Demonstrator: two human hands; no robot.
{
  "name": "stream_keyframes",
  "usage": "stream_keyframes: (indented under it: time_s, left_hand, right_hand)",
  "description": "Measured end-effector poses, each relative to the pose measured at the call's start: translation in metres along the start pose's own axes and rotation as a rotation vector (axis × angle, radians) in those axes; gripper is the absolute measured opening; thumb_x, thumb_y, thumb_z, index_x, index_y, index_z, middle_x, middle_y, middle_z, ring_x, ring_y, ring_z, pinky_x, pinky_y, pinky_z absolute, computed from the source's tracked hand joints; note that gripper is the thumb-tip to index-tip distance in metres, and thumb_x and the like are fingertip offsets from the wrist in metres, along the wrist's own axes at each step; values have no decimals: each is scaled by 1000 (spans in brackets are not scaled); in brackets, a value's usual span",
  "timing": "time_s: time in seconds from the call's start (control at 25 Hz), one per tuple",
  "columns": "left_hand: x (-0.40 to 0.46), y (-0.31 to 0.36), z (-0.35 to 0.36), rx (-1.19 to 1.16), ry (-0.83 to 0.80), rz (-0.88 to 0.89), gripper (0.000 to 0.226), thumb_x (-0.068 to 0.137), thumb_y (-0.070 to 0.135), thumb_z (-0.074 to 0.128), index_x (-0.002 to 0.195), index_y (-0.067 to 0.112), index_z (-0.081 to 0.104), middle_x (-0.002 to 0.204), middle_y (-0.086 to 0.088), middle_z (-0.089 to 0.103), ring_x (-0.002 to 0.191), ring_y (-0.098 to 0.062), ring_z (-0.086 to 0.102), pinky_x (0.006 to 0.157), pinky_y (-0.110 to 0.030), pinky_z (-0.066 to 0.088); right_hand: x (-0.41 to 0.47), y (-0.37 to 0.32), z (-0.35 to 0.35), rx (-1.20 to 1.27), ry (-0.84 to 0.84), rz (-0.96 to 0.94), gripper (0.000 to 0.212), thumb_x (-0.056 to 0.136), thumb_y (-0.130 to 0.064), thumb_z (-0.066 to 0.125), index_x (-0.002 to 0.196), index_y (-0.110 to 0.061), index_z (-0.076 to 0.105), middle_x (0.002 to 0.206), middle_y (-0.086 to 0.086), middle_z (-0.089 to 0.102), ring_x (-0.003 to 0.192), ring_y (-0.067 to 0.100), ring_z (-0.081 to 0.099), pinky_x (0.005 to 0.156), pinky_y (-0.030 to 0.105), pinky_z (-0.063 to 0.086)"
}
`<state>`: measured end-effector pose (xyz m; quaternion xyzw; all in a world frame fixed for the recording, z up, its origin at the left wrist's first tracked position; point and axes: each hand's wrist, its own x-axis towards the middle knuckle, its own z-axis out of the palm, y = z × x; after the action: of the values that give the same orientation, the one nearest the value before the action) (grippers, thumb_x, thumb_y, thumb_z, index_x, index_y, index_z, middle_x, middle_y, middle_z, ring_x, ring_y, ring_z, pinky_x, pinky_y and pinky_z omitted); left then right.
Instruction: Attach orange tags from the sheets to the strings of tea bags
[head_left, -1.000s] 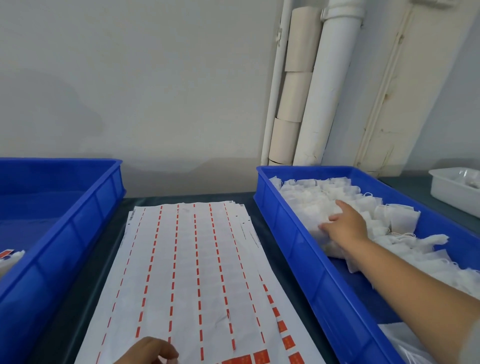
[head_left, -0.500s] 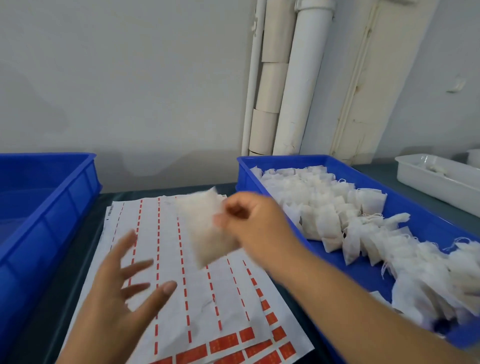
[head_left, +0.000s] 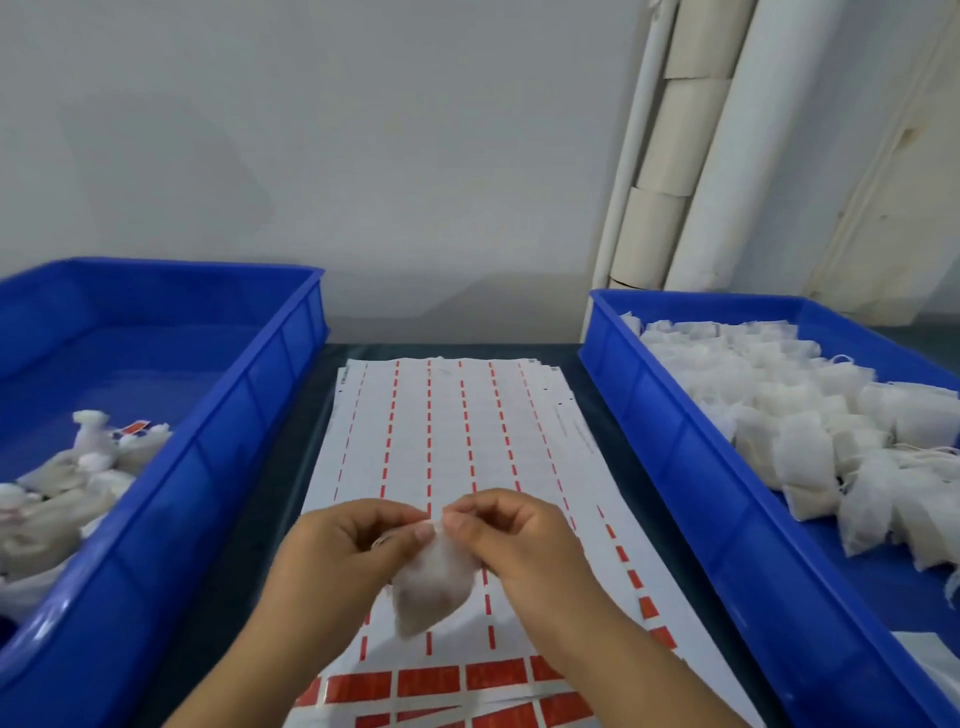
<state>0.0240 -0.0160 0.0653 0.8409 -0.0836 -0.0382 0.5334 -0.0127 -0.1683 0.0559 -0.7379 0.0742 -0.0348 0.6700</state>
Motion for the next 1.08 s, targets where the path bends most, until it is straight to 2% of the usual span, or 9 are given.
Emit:
stream_keyframes:
  time_s: [0.16, 0.32, 0.4, 0.48, 0.6, 0.72, 0.76, 0.92, 1.08]
  left_hand:
    - [3, -1, -3, 96, 22, -15, 14, 76, 25, 72, 71, 37, 67, 60, 21, 66, 60, 2, 64, 54, -8, 46]
    - [7, 4, -4, 242, -70, -42, 17, 79, 29, 69, 68, 39, 60, 62, 17, 66, 60, -2, 64, 59, -11, 50]
    - [7, 6, 0, 344, -89, 14, 11, 83, 34, 64, 75, 38, 57, 69, 16, 65, 64, -1, 63, 65, -12, 52]
    - [6, 6, 6, 388, -75, 88, 9, 87, 35, 60, 80, 38, 54, 70, 17, 63, 65, 1, 61, 66, -11, 50]
    - [6, 6, 10, 456, -49, 198, 14, 91, 34, 55, 80, 41, 50, 71, 20, 55, 66, 4, 55, 58, -6, 41]
    - [7, 6, 2, 538, -7, 325, 14, 91, 35, 53, 83, 43, 45, 78, 23, 47, 74, 4, 50, 65, -4, 39]
    - [7, 6, -2, 535, 32, 349, 16, 91, 35, 53, 83, 44, 44, 79, 25, 46, 75, 5, 50, 66, -4, 39]
    - [7, 0, -10, 497, 159, 369, 18, 90, 31, 55, 85, 45, 44, 79, 29, 43, 76, 7, 49, 66, -4, 36]
    - [10, -7, -5, 453, 257, 337, 14, 89, 29, 57, 86, 40, 49, 79, 26, 45, 74, 4, 50, 68, -7, 39]
  right_hand:
    - [8, 8, -11, 23, 126, -7, 13, 80, -28, 71, 68, -34, 72, 79, -23, 69, 78, -2, 64, 70, 15, 51]
    - [10, 12, -18, -94, 172, -25, 7, 80, -32, 70, 73, -33, 67, 77, -32, 66, 78, -11, 60, 60, 5, 46]
    - [7, 13, -19, -263, 137, -126, 10, 83, -31, 68, 79, -39, 64, 85, -36, 62, 86, -12, 57, 65, 1, 43]
    - [4, 14, -13, -465, -11, -271, 16, 84, -33, 66, 92, -46, 61, 98, -38, 55, 100, -15, 49, 77, -1, 37]
    - [7, 16, -2, -564, -47, -353, 23, 82, -42, 66, 104, -36, 69, 92, -33, 53, 96, -9, 51, 82, 6, 35]
    - [8, 13, -4, -500, 8, -251, 5, 83, -38, 67, 79, -36, 65, 88, -25, 57, 91, -7, 52, 80, 7, 36]
    - [8, 15, -7, -458, 20, -213, 12, 84, -34, 67, 74, -36, 61, 92, -24, 59, 93, -8, 52, 82, 7, 37]
    - [2, 25, -10, -272, 15, -23, 7, 88, -29, 62, 81, -30, 61, 98, -23, 63, 95, -1, 56, 75, 10, 45]
    - [-5, 26, -8, -459, -185, 169, 7, 84, -33, 66, 84, -32, 59, 86, -15, 63, 81, 5, 62, 64, 15, 49]
